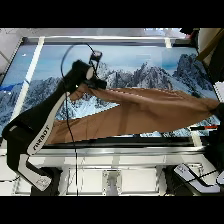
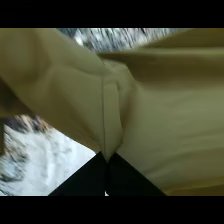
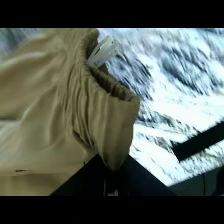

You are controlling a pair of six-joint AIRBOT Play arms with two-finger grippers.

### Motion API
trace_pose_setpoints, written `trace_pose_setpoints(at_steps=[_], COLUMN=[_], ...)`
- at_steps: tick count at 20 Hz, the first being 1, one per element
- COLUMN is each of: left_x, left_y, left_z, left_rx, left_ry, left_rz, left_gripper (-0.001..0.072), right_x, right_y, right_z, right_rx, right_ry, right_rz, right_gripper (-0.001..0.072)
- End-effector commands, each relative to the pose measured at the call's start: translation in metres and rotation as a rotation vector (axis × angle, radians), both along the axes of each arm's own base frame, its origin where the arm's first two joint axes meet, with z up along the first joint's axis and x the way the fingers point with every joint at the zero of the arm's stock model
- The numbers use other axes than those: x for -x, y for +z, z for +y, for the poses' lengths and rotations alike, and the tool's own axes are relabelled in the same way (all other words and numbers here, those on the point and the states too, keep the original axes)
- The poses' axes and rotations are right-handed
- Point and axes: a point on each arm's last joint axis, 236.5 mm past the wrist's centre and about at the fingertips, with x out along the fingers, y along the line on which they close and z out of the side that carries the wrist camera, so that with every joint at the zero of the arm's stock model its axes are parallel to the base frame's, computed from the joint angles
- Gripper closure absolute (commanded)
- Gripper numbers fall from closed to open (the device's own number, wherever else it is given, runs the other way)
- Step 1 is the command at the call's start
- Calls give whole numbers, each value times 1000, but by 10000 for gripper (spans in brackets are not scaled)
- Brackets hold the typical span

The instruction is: Fold the clothes and pants, and hang the long-sleeved shirts on hangers.

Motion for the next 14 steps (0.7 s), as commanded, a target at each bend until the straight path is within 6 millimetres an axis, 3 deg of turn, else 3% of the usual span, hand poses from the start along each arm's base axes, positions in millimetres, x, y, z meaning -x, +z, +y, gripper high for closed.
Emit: trace_pose_setpoints(at_steps=[1,2,3,4,6,8,9,10,12,14], left_x=[25,19,10,1,-7,-2,7,21,59,91], left_y=[-22,-5,19,53,116,154,153,138,85,33], left_z=[-6,-5,-2,8,49,106,134,163,207,233], left_rx=[-10,10,32,47,14,-19,-41,-59,-58,82], left_ry=[6,10,19,29,87,255,344,442,652,969], left_rz=[87,48,-10,-94,-248,-310,-295,-251,-153,-134], left_gripper=[678,611,501,440,438,438,438,438,439,443], right_x=[19,13,7,2,-6,-11,-14,-15,-15,-19], right_y=[-9,3,19,38,76,103,110,112,107,103], right_z=[6,3,-1,-6,-16,-18,-14,-8,4,16], right_rx=[-41,-31,-10,29,115,165,157,138,112,96], right_ry=[-9,-7,-4,-4,-2,-1,4,17,54,93], right_rz=[40,11,-22,-54,-115,-159,-185,-194,-177,-170], right_gripper=[413,317,320,320,320,320,320,320,320,320])
